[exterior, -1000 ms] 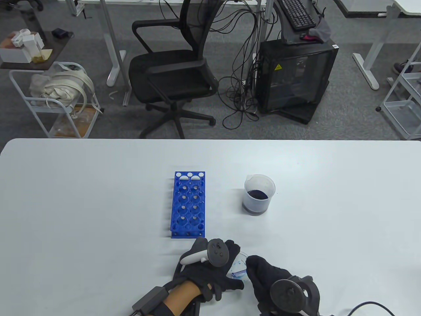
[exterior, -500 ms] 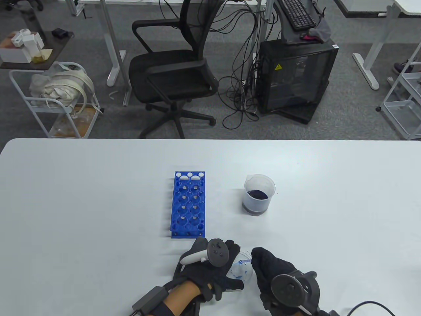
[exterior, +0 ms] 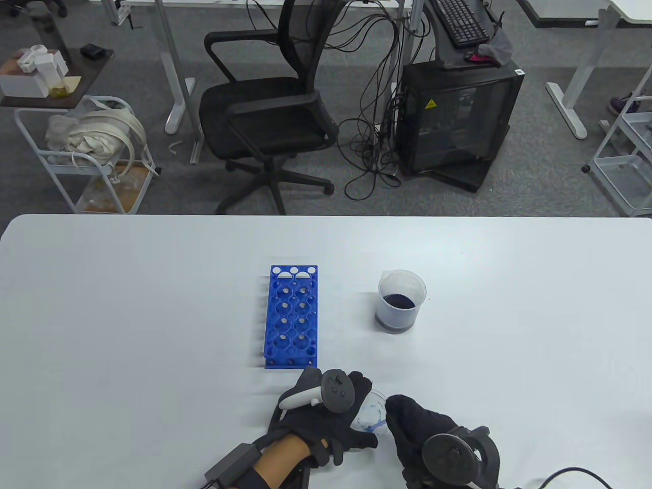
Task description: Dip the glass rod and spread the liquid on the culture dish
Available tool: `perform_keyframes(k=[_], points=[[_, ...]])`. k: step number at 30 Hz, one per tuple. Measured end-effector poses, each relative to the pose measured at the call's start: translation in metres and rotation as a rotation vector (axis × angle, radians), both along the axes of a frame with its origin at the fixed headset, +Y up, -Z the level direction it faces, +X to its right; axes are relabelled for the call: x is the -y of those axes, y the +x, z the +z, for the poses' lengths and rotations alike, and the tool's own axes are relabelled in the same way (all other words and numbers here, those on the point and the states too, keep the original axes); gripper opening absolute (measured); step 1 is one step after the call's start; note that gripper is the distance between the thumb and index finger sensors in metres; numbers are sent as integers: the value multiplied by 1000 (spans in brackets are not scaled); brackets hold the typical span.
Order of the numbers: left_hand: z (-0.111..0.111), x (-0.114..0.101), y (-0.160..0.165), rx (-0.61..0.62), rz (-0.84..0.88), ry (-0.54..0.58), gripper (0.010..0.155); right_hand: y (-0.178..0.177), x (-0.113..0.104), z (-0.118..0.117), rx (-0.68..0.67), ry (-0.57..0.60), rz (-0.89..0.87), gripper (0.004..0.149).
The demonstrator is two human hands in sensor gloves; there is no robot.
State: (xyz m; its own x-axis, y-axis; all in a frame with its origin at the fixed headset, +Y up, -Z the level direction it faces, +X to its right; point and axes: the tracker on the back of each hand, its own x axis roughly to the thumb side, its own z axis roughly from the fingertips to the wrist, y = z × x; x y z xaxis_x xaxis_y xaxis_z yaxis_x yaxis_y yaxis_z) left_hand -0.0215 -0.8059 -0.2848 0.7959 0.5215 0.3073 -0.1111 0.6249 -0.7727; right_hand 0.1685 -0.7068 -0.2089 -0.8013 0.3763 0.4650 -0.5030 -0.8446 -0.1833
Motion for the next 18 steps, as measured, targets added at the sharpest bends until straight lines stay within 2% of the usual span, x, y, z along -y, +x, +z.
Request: perform_keyframes(k=[9, 18], points=[[0, 0, 0, 0, 0, 0, 106, -10, 5, -2, -5, 24, 24, 37], [0, 0, 0, 0, 0, 0, 106, 0, 4, -10, 82, 41, 37, 37]])
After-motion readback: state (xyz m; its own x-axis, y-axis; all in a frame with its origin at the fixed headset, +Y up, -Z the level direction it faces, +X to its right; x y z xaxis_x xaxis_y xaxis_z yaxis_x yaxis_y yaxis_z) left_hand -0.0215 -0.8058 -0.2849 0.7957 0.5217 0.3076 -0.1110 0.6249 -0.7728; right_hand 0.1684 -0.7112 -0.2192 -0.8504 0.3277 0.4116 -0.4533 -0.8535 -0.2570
